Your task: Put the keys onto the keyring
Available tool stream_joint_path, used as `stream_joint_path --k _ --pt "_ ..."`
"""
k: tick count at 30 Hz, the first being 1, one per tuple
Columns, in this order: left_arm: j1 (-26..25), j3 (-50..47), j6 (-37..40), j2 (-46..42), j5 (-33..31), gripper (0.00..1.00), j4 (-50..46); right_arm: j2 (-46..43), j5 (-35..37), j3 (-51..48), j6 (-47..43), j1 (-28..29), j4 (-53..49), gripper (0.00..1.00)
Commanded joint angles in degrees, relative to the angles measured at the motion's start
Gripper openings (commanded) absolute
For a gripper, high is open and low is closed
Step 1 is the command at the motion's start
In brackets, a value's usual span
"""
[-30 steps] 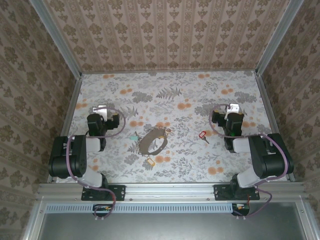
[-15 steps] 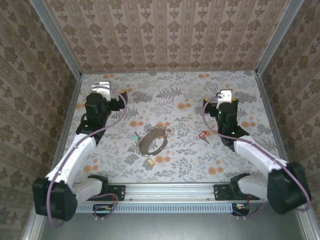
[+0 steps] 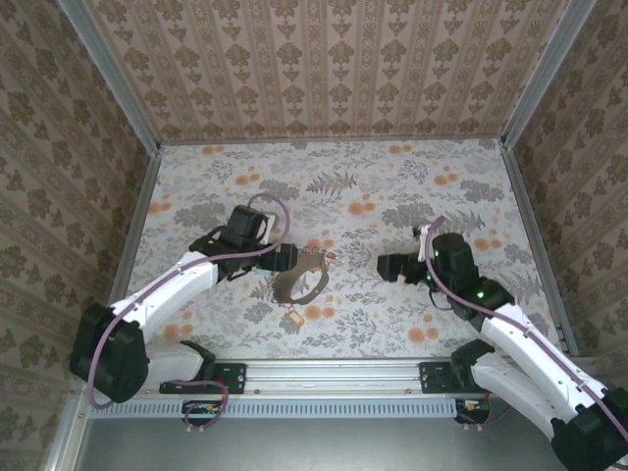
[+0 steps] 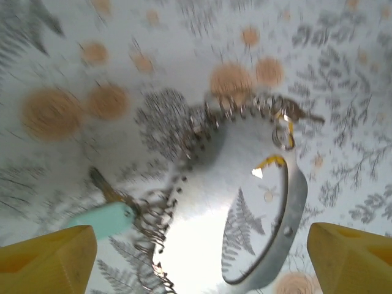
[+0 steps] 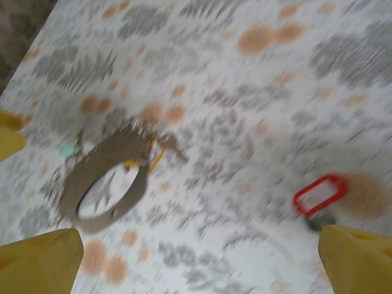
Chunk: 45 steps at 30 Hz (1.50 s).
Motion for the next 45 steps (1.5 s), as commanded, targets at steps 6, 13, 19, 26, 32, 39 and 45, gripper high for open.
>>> stream_joint_path --k 6,13,19,26,32,39,45 --pt "-1.91 -0.58 -0.82 8.99 1.14 0.84 2.90 0.72 1.55 -1.89 4.94 5.42 0.98 1.00" --pt "-6.78 0.46 -0.81 13.89 -5.01 0.83 2.98 1.46 2.89 -0.97 3.40 5.42 1.48 1.00" --pt "-12.08 0.32 -3.81 17.57 -6.92 0.83 3.54 4.41 3.17 3.62 -0.46 5.37 -0.23 1.00" --pt "-16.68 -0.06 -7.26 18.39 -6.59 0.83 4.00 3.11 4.00 5.35 -2.10 5.33 -2.28 1.00" --pt "-20.82 -0.21 -9.64 17.82 -5.54 0.82 3.33 1.29 5.02 3.74 -2.22 4.90 -2.63 1.00" --pt "-25.60 1.94 -12.19 14.88 -0.19 0.79 2.30 3.94 3.97 4.24 -3.28 3.94 -2.57 1.00" --pt "-21.00 1.06 -9.00 4.37 -1.03 0.70 -5.28 4.30 2.83 2.15 -2.88 3.83 -3.25 1.00"
